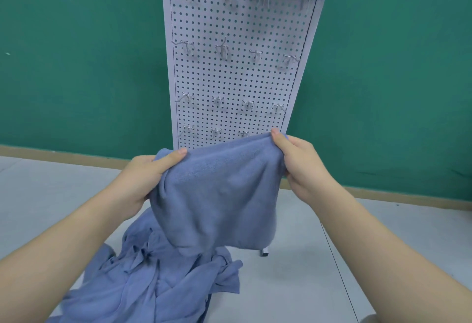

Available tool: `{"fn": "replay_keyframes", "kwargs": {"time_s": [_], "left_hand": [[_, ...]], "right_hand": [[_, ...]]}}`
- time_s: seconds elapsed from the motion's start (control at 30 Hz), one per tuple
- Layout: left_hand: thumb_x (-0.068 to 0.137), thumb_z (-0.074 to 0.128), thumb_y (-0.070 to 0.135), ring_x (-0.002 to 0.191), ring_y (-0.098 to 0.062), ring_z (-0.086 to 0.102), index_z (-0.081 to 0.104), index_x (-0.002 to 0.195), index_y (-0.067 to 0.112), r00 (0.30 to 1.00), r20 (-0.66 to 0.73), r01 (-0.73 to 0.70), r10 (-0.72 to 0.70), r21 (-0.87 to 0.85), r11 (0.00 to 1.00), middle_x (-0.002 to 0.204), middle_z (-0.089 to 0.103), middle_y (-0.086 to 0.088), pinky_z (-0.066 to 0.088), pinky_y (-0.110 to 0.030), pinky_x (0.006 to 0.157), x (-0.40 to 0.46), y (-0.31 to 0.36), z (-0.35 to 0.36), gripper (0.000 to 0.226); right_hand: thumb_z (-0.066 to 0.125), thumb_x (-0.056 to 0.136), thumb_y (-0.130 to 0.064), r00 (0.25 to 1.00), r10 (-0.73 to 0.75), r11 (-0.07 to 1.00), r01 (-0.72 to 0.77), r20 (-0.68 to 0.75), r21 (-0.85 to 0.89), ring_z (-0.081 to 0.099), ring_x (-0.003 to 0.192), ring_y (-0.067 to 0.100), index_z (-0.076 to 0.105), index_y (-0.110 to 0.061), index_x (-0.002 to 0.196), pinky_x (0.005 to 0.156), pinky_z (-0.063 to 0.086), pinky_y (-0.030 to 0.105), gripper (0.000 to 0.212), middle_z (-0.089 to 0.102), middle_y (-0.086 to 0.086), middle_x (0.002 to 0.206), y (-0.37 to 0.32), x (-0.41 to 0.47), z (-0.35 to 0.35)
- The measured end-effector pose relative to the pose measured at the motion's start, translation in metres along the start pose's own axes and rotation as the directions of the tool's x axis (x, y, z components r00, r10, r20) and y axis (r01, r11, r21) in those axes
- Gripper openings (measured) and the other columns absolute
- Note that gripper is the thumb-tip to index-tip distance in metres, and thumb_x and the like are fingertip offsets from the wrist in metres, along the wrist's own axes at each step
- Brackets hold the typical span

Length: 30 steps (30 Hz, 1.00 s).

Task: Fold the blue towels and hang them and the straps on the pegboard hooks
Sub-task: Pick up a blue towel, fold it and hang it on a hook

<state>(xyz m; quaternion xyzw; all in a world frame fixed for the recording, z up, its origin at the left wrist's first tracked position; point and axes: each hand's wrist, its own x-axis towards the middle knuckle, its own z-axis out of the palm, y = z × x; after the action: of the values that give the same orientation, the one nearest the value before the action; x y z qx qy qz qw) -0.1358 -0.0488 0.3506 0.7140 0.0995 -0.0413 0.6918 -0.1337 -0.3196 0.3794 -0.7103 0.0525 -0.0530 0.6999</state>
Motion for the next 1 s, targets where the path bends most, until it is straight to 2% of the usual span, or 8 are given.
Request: {"fn": "replay_keyframes", "kwargs": {"time_s": [0.17, 0.3, 0.4, 0.5, 0.6, 0.73, 0.9, 1.0], "left_hand": [[0.082, 0.078, 0.054, 0.095, -0.018, 0.073, 0.083, 0.097, 0.017, 0.999, -0.034, 0.042, -0.042, -0.005, 0.999, 0.094, 0.081, 0.002, 0.054, -0.031, 0.079, 0.001, 0.001, -0.001, 0.040], [0.085, 0.079, 0.049, 0.091, -0.021, 0.072, 0.081, 0.097, 0.013, 0.993, -0.105, 0.044, -0.049, -0.047, 0.998, 0.094, 0.081, 0.000, 0.057, -0.033, 0.077, 0.004, 0.000, -0.004, 0.038], [0.088, 0.078, 0.044, 0.084, -0.021, 0.067, 0.077, 0.094, 0.012, 0.988, -0.142, 0.041, -0.057, -0.114, 0.993, 0.094, 0.077, -0.002, 0.056, -0.035, 0.076, 0.008, -0.001, -0.009, 0.032], [0.092, 0.074, 0.039, 0.089, -0.021, 0.070, 0.075, 0.102, 0.011, 0.996, -0.029, 0.078, -0.087, -0.231, 0.970, 0.098, 0.079, -0.003, 0.057, -0.038, 0.089, 0.009, -0.002, -0.013, 0.030], [0.096, 0.068, 0.025, 0.094, -0.018, 0.067, 0.078, 0.107, 0.010, 0.993, 0.117, 0.057, -0.031, -0.225, 0.973, 0.100, 0.078, -0.001, 0.051, -0.038, 0.099, 0.006, -0.002, -0.011, 0.022], [0.082, 0.069, 0.012, 0.089, -0.014, 0.070, 0.074, 0.116, 0.003, 0.966, 0.248, -0.038, 0.075, -0.154, 0.987, 0.109, 0.078, -0.008, 0.058, -0.032, 0.092, 0.001, -0.001, -0.008, 0.035], [0.092, 0.070, 0.005, 0.094, -0.024, 0.069, 0.075, 0.104, -0.004, 0.991, 0.073, -0.115, 0.113, 0.026, 0.993, 0.105, 0.078, -0.016, 0.054, -0.039, 0.096, 0.010, -0.011, -0.012, 0.015], [0.093, 0.075, 0.022, 0.079, -0.022, 0.053, 0.065, 0.086, -0.007, 0.977, -0.038, -0.203, 0.209, 0.131, 0.970, 0.080, 0.064, -0.014, 0.043, -0.041, 0.078, 0.015, -0.014, -0.015, 0.032]], "right_hand": [[0.060, 0.103, -0.041, 1.000, -0.028, 0.998, 0.027, 0.013, 0.063, 0.069, 0.092, 0.026, 0.072, 0.002, 0.108, 0.096, 0.055, 0.047, 0.046, 0.074, 0.024, 0.115, -0.006, -0.002, -0.003], [0.061, 0.102, -0.045, 1.000, -0.019, 0.999, 0.020, -0.017, 0.049, 0.064, 0.088, 0.026, 0.068, 0.008, 0.108, 0.087, 0.051, 0.042, 0.054, 0.074, 0.025, 0.106, -0.006, -0.001, -0.007], [0.063, 0.098, -0.054, 0.999, 0.026, 0.996, -0.023, -0.041, 0.082, 0.063, 0.089, 0.026, 0.066, 0.004, 0.111, 0.089, 0.054, 0.047, 0.059, 0.074, 0.016, 0.102, -0.007, 0.001, -0.013], [0.062, 0.101, -0.048, 0.998, 0.038, 0.987, -0.030, -0.051, 0.160, 0.070, 0.096, 0.025, 0.067, 0.002, 0.120, 0.094, 0.056, 0.048, 0.054, 0.075, 0.016, 0.117, -0.007, 0.002, -0.017], [0.061, 0.104, -0.029, 1.000, -0.014, 0.971, 0.008, 0.022, 0.237, 0.072, 0.103, 0.022, 0.069, -0.004, 0.122, 0.092, 0.058, 0.037, 0.032, 0.076, 0.012, 0.117, -0.008, -0.001, -0.017], [0.057, 0.104, -0.009, 0.995, -0.065, 0.986, 0.052, 0.078, 0.160, 0.069, 0.091, 0.020, 0.068, -0.010, 0.122, 0.077, 0.058, 0.029, 0.020, 0.075, 0.008, 0.109, -0.005, 0.000, -0.016], [0.052, 0.106, -0.017, 0.997, -0.065, 0.996, 0.067, 0.034, -0.059, 0.062, 0.088, 0.023, 0.073, -0.009, 0.108, 0.079, 0.049, 0.042, 0.022, 0.072, 0.019, 0.102, 0.001, 0.004, -0.019], [0.055, 0.100, -0.031, 0.994, -0.099, 0.983, 0.104, 0.041, -0.151, 0.057, 0.085, 0.022, 0.073, -0.008, 0.104, 0.078, 0.047, 0.041, 0.030, 0.067, 0.019, 0.094, 0.002, 0.003, -0.019]]}}
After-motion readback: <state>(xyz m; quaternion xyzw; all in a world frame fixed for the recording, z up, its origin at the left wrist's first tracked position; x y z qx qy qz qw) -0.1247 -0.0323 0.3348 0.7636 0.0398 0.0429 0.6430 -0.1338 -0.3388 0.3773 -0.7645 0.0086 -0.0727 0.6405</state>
